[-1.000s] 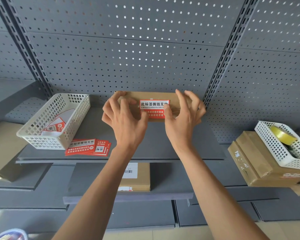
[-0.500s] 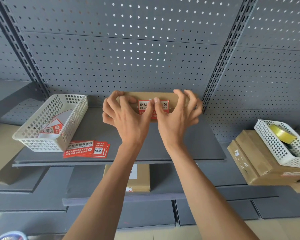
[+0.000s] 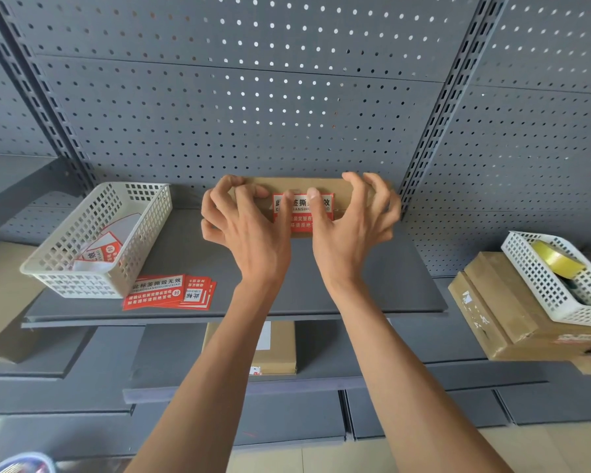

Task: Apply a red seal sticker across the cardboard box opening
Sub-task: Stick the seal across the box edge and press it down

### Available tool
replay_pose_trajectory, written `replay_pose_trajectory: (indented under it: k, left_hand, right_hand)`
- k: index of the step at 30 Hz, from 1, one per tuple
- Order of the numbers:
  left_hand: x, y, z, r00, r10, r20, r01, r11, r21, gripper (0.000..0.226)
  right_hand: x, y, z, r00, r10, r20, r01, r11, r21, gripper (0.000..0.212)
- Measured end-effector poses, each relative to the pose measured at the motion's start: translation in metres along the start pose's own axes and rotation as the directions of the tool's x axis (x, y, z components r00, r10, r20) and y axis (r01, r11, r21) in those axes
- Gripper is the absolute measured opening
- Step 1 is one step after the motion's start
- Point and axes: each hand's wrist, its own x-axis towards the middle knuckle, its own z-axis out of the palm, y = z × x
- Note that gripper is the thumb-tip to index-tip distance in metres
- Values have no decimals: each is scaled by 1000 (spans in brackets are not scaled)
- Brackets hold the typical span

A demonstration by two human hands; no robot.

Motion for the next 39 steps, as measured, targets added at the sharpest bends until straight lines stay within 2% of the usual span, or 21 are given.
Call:
replay_pose_trajectory:
  k: [12, 18, 24, 26, 29, 31, 34, 39]
  left_hand:
    - [3, 2, -3, 999, -48, -1, 48, 996, -76, 18]
    - [5, 5, -3, 997, -81, -3, 79, 989, -127, 8]
    - [7, 7, -5, 997, -72, -3, 71, 989, -128, 5]
    - [7, 7, -5, 997, -78, -1, 78, 990, -116, 7]
    - [6, 7, -4, 997, -66, 34, 67, 997, -46, 33]
    - [5, 7, -4, 998, -55, 35, 55, 998, 1, 44]
    - [6, 6, -1, 998, -51, 28, 50, 999, 7, 44]
    - [6, 3, 0, 999, -33, -8, 32, 999, -30, 29]
  right_hand:
    - [3, 5, 0, 999, 42, -8, -41, 996, 76, 24]
    - [5, 6, 1, 999, 43, -8, -43, 996, 76, 20]
    - [5, 4, 1, 999, 48, -11, -47, 996, 71, 21]
    - [4, 2, 0, 999, 43, -1, -43, 997, 58, 30]
    - [3, -3, -1, 999, 28, 20, -28, 1000, -2, 55]
    - [2, -3, -1, 999, 21, 24, -21, 1000, -18, 60]
    - [2, 1, 0, 1000, 8, 26, -8, 1000, -12, 58]
    - [3, 4, 1, 1000, 0, 14, 0, 1000, 18, 42]
